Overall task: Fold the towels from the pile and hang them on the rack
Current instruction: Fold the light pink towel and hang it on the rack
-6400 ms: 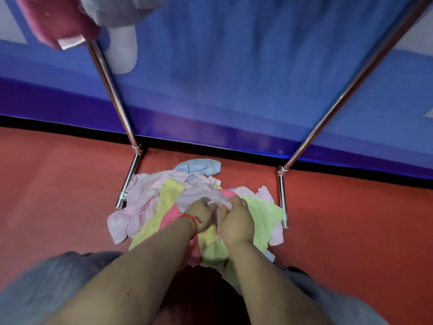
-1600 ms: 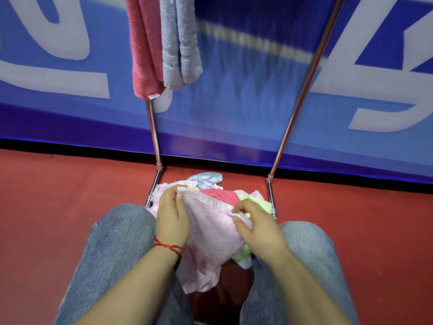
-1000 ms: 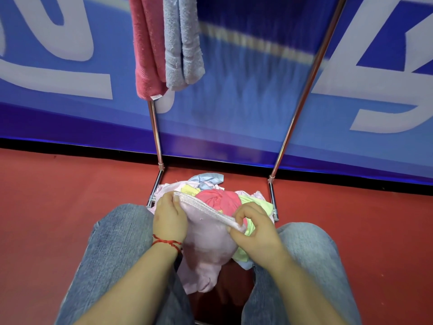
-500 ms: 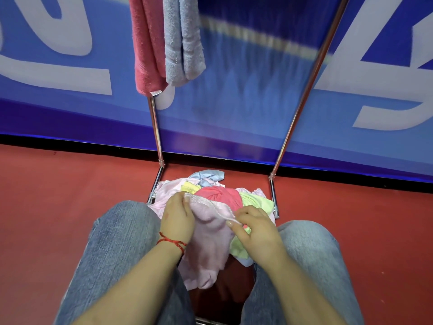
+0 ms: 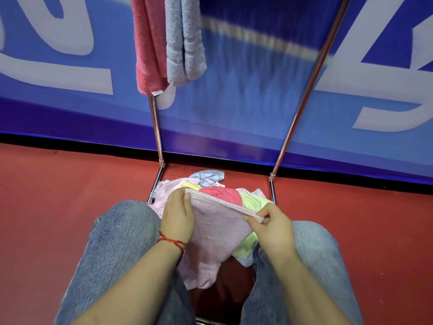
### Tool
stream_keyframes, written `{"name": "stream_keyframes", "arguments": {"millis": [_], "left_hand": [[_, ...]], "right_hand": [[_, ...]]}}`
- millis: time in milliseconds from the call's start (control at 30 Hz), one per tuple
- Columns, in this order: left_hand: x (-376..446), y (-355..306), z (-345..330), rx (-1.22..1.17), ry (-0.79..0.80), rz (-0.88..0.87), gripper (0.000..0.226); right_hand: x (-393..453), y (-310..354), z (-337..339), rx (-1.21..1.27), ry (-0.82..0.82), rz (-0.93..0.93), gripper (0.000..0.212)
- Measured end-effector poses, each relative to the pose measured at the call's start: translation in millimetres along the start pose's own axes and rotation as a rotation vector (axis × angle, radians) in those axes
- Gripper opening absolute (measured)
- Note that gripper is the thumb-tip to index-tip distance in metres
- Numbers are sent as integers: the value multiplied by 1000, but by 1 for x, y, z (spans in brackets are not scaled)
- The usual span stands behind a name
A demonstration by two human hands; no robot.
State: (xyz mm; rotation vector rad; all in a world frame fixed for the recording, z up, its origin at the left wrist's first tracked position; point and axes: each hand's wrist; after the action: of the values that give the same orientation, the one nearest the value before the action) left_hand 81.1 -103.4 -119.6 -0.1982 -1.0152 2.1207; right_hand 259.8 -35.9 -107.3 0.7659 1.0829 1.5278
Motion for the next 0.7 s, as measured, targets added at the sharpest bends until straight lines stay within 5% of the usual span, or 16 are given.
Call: {"name": "stream_keyframes", "arguments": {"millis": [200, 367, 500, 700], "left_hand": [[-1, 1, -2, -58, 26, -27, 24], [7, 1, -1, -332, 198, 328, 23], [10, 5, -3, -818, 519, 707, 21], [-10, 7, -35, -477, 382, 720, 24]], "right_hand": [[5, -4, 3, 114, 159, -48, 8], [12, -6, 8, 604, 312, -231, 66], [16, -11, 7, 648, 84, -322, 28], [13, -4, -16, 322, -174, -224, 21]]}}
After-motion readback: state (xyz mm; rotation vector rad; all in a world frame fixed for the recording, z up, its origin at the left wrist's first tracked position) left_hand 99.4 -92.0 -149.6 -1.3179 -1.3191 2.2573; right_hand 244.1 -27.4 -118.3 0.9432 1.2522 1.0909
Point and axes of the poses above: each hand's wrist, its own x-axis towards the middle knuckle, its own z-axis out of the back of the hand, y = z × x, and after that the axes turned 10 degrees about x, right-handed
